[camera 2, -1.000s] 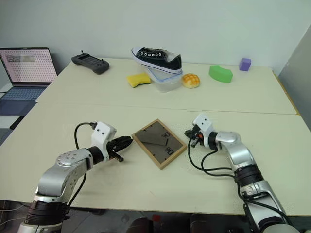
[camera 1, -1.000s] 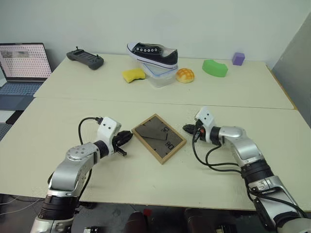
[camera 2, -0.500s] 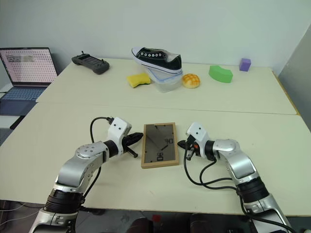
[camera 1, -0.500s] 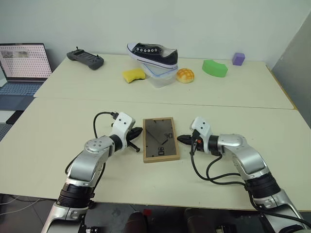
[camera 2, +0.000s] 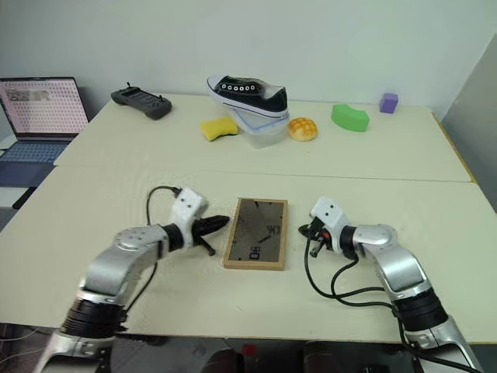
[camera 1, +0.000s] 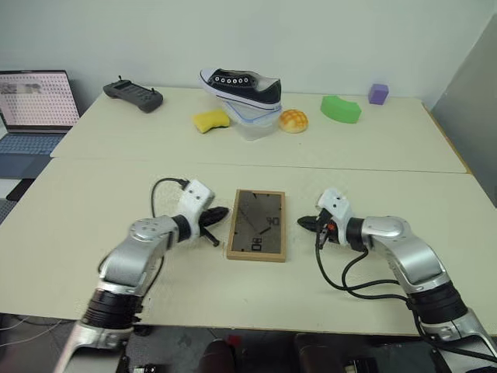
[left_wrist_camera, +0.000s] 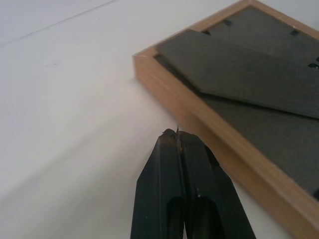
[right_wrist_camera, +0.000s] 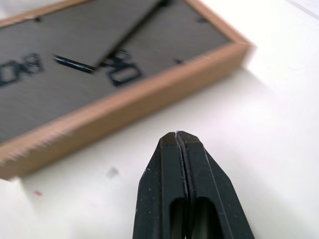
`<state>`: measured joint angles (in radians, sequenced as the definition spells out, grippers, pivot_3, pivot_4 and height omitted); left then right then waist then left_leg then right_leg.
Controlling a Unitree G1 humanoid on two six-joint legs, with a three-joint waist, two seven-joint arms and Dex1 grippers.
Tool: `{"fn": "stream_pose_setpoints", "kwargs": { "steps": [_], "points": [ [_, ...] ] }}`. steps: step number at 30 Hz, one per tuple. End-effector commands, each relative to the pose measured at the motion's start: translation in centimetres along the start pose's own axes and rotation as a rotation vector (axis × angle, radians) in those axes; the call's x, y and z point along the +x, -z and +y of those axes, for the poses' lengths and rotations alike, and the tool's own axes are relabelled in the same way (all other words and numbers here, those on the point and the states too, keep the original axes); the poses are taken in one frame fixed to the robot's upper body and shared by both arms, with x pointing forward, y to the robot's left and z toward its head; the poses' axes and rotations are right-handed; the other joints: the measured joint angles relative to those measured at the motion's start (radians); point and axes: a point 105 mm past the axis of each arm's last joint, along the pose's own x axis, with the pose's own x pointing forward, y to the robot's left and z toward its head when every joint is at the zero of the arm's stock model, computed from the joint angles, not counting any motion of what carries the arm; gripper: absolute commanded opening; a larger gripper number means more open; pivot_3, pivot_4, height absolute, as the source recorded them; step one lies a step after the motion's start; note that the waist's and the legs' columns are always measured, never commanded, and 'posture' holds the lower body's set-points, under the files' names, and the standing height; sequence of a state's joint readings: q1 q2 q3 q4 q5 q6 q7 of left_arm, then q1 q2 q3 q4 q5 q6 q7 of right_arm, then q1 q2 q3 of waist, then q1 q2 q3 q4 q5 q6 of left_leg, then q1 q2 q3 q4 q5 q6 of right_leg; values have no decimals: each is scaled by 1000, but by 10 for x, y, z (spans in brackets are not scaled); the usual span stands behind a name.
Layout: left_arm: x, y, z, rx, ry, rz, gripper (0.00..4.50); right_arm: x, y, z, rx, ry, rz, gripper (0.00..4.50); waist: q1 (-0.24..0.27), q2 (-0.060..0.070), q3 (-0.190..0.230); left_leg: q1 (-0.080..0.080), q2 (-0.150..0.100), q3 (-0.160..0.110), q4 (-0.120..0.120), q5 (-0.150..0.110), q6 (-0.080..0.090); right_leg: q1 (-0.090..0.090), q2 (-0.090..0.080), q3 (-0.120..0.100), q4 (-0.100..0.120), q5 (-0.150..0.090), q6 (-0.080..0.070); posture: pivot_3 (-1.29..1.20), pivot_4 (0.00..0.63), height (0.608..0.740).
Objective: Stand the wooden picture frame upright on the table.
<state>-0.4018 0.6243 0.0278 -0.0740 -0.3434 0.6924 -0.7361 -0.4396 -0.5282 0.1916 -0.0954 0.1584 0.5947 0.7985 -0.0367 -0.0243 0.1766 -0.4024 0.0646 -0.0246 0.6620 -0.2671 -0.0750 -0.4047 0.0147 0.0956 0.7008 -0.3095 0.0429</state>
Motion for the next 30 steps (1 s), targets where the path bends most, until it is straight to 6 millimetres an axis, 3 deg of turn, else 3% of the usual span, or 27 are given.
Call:
{"fn": "stream_pose_setpoints", "kwargs": {
  "steps": [1,6,13,19,30],
  "points": [
    [-28,-28,-2,-249,193,-82,795,-5,-10,-21,-54,44,-37,0,0,0,0,0,0,0,0,0,0,0,0,0,0,0,0,0,150,740],
    [-56,-30,-19,-691,477,106,1757,1,-12,-26,-77,13,-43,0,-8,0,0,0,-1,0,0,0,0,0,0,-1,0,0,0,0,150,740],
    [-55,-15,-27,-860,538,256,3073,4,-17,-17,-103,-32,-52,0,-14,0,0,0,0,-1,0,0,0,0,0,-1,0,0,0,0,150,740],
    [-41,12,-31,-916,528,310,4362,5,-18,7,-85,-94,-59,0,-15,0,0,0,0,-1,0,0,0,0,0,-1,1,-1,0,0,150,740],
    [-5,41,-48,-899,557,351,4441,35,-25,29,-69,-129,-76,0,-15,1,-1,1,-1,0,0,0,0,0,0,0,3,-1,-1,0,150,740]
  ]
}}
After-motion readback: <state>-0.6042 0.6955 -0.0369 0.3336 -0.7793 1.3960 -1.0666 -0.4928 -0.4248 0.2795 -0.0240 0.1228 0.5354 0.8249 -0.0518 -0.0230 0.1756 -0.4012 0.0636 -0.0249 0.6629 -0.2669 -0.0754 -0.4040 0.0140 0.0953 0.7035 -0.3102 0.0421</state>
